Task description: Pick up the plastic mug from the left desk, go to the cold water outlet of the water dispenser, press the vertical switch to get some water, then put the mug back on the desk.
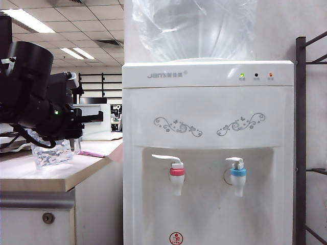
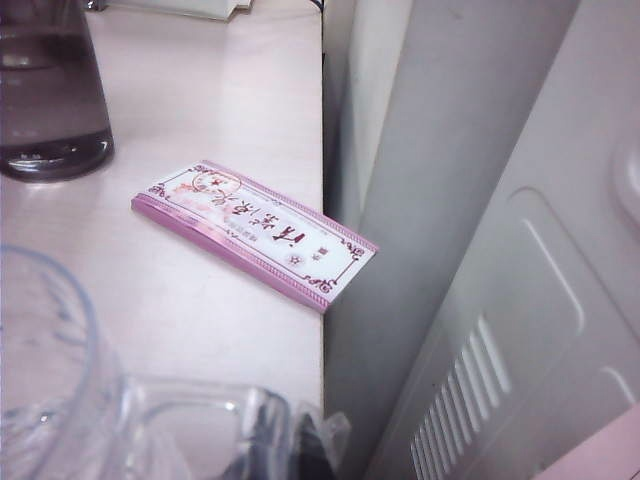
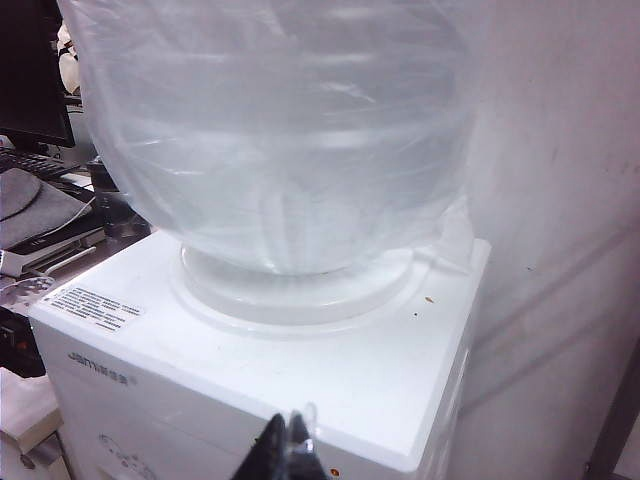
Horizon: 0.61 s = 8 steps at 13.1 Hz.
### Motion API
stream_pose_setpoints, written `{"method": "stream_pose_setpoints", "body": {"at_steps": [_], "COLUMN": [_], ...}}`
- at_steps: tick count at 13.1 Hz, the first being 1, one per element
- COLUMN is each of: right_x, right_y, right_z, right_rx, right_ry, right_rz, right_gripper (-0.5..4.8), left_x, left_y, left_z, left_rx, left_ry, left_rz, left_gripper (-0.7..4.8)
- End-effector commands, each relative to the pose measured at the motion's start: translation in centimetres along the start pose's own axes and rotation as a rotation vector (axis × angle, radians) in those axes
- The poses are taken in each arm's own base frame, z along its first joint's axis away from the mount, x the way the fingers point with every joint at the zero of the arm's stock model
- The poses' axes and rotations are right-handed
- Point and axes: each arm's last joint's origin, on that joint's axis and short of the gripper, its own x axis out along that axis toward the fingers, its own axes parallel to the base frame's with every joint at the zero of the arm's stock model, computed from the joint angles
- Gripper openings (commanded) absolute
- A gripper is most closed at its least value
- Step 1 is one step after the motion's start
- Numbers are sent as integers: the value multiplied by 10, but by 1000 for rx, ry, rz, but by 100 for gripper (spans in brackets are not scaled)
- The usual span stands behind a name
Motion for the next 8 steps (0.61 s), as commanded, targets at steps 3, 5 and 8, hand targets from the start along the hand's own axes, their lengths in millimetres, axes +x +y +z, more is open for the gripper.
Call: {"method": "stream_pose_setpoints", "body": {"at_steps": [3, 5, 8], "right_x": [0, 0, 0], "right_y": [0, 0, 0], "right_z": [3, 2, 2], "right_rx": [-3, -2, -2], "right_ry": [-14, -14, -12], "right_rz": [0, 0, 0], "right_gripper": [-1, -1, -1], "left_x": [-7, -10, -31], "left_y": [-1, -2, -4], "left_z": [15, 20, 47], "left_rx": [49, 67, 156], "left_ry": [-23, -26, -11], "left_rz": [-8, -35, -145], "left_gripper": [-6, -6, -6]}}
